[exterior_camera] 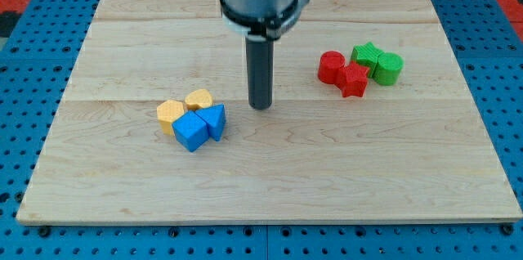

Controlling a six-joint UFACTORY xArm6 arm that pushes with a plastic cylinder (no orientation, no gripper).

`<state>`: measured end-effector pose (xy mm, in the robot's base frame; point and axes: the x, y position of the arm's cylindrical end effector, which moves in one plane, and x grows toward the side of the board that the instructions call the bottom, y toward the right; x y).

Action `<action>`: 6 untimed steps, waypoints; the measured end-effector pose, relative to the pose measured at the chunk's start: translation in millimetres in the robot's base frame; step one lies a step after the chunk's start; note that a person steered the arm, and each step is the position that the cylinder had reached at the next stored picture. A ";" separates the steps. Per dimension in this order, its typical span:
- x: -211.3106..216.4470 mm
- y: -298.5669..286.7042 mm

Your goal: Separate the green blocks

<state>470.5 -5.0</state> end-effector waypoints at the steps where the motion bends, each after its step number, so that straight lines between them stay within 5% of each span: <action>1: 42.7 49.3; 2: 66.2 124.3; 3: 12.1 195.0; 5: -89.5 188.1; 6: -117.6 133.7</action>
